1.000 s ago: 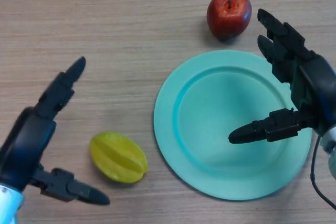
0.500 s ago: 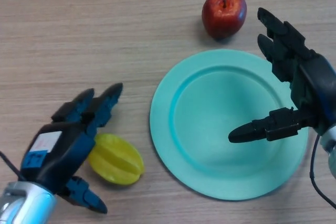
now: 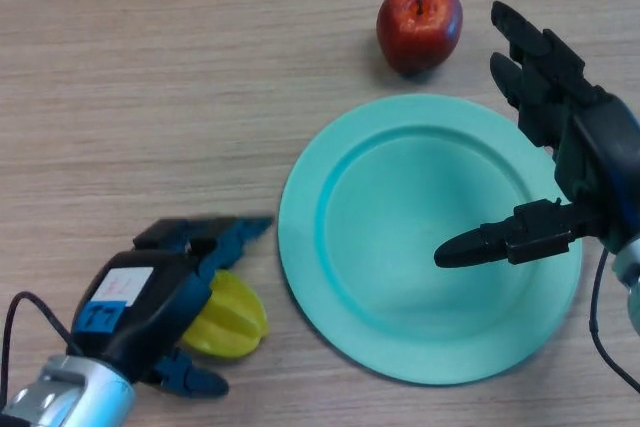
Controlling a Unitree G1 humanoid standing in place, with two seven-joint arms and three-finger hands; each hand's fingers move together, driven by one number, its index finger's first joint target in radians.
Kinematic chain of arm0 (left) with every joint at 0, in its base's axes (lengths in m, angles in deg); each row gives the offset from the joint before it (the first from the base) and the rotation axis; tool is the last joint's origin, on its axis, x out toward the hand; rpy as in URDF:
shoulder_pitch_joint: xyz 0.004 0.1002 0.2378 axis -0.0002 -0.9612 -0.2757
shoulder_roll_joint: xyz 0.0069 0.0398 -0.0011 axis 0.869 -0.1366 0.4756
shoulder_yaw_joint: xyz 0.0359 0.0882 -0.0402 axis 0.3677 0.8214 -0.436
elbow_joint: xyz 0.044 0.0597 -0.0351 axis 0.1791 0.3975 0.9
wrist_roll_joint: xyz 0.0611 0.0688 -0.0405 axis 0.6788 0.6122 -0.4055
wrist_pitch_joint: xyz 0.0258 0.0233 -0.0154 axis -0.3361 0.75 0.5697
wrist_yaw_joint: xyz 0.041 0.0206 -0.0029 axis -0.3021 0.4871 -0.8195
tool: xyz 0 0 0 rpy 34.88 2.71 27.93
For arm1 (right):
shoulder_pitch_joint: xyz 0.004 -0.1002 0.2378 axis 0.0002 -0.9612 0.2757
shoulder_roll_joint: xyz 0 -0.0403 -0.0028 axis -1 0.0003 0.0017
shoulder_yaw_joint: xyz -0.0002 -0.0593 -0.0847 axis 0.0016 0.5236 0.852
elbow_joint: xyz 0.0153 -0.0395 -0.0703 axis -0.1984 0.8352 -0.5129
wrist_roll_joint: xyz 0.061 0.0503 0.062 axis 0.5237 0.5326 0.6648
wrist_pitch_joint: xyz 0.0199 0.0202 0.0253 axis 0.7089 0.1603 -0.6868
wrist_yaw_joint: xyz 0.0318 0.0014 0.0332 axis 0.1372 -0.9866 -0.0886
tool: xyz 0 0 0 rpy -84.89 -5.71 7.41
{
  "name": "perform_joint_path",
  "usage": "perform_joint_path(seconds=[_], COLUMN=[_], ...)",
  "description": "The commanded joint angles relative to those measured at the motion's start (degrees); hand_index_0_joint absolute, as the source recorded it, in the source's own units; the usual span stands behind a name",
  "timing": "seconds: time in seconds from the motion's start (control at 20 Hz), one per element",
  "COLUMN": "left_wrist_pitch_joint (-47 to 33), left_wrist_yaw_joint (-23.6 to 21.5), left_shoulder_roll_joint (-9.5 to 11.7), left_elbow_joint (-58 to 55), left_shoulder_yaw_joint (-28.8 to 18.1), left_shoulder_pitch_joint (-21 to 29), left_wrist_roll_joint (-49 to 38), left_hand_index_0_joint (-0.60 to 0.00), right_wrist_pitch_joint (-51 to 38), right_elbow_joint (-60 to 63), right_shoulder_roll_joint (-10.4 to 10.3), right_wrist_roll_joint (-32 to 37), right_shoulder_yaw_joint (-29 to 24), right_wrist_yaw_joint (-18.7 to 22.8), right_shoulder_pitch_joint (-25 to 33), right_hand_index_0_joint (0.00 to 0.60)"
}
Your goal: Pick up the yellow starfruit and place it on the plate
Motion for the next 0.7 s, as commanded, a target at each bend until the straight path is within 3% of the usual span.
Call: perform_joint_path(seconds=[0.05,0.4,0.6,0.65,0.7], left_wrist_pitch_joint=[-4.8,-7.0,-0.6,-0.3,-2.0], left_wrist_yaw_joint=[-2.3,-3.6,13.0,14.5,12.4], left_shoulder_roll_joint=[2.0,3.0,1.4,1.3,1.4], left_elbow_joint=[-1.4,-4.6,-15.2,-15.7,-14.9], left_shoulder_yaw_joint=[-1.8,-5.8,-4.4,-3.1,-2.0], left_shoulder_pitch_joint=[-1.0,-0.9,2.3,3.7,5.2], left_wrist_roll_joint=[4.0,7.4,-1.2,-0.9,1.5], left_hand_index_0_joint=[-0.6,-0.6,-0.6,-0.6,-0.6], right_wrist_pitch_joint=[-6.1,-5.7,-4.6,-3.8,-3.3], right_elbow_joint=[-3.4,-3.9,-4.5,-5.1,-5.5], right_shoulder_roll_joint=[0.8,0.5,0.5,0.5,0.6], right_wrist_roll_joint=[2.3,2.9,3.0,3.3,3.4], right_shoulder_yaw_joint=[-2.4,-2.3,-2.2,-2.3,-2.3], right_wrist_yaw_joint=[1.7,1.8,2.1,2.1,2.1], right_shoulder_pitch_joint=[2.3,1.8,1.9,2.1,2.1], right_hand_index_0_joint=[0.0,0.0,0.0,0.0,0.0])
